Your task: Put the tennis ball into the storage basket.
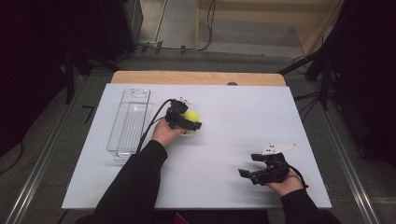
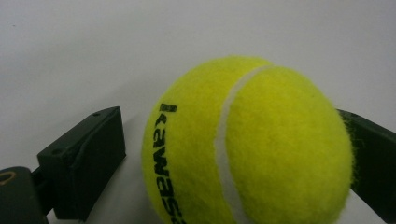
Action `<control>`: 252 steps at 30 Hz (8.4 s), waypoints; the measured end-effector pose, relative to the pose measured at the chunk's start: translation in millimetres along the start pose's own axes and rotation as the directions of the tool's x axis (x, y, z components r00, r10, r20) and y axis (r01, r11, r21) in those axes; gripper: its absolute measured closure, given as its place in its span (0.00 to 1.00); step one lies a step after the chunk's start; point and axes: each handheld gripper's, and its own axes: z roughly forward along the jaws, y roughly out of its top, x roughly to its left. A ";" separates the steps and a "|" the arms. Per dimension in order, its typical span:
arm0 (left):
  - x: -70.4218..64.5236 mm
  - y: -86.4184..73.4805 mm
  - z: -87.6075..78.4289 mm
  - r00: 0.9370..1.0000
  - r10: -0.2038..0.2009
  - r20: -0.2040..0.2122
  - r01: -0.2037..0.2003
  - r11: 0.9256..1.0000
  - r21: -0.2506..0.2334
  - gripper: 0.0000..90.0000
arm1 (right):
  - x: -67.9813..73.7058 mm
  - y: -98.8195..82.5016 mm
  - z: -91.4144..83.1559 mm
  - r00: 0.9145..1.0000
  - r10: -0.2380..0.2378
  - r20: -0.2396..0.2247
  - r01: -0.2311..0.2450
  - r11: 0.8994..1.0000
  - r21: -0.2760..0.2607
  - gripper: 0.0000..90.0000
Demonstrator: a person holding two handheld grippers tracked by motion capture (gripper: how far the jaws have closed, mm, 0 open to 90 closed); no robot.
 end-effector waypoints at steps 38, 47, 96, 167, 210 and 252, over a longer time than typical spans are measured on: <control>-5.8 -4.1 -5.3 0.999 0.030 -0.014 -0.030 0.999 -0.021 0.29 | 0.2 0.1 0.1 1.000 -0.001 -0.002 0.001 1.000 0.002 0.13; -10.7 -4.2 -8.8 1.000 0.027 0.005 -0.027 0.999 -0.018 0.29 | 0.2 0.0 0.0 1.000 0.000 -0.002 0.000 1.000 0.000 0.13; -27.7 -4.0 -55.7 0.998 0.016 0.056 -0.017 1.000 0.012 0.29 | 0.6 0.3 -0.3 1.000 -0.002 -0.005 0.002 1.000 -0.005 0.13; 5.1 -2.5 -131.2 0.998 -0.066 0.018 0.067 0.997 -0.034 0.29 | 0.1 0.2 -2.6 1.000 0.003 0.001 -0.003 1.000 -0.014 0.13; 50.1 -22.5 -159.6 0.980 -0.171 -0.102 0.165 0.984 -0.072 0.29 | 0.6 0.5 -2.1 1.000 -0.003 -0.001 0.003 1.000 -0.014 0.13; 78.6 -39.0 -180.0 0.946 -0.260 -0.196 0.240 0.963 -0.122 0.29 | 0.3 0.4 -2.1 1.000 -0.001 -0.001 0.001 1.000 -0.017 0.13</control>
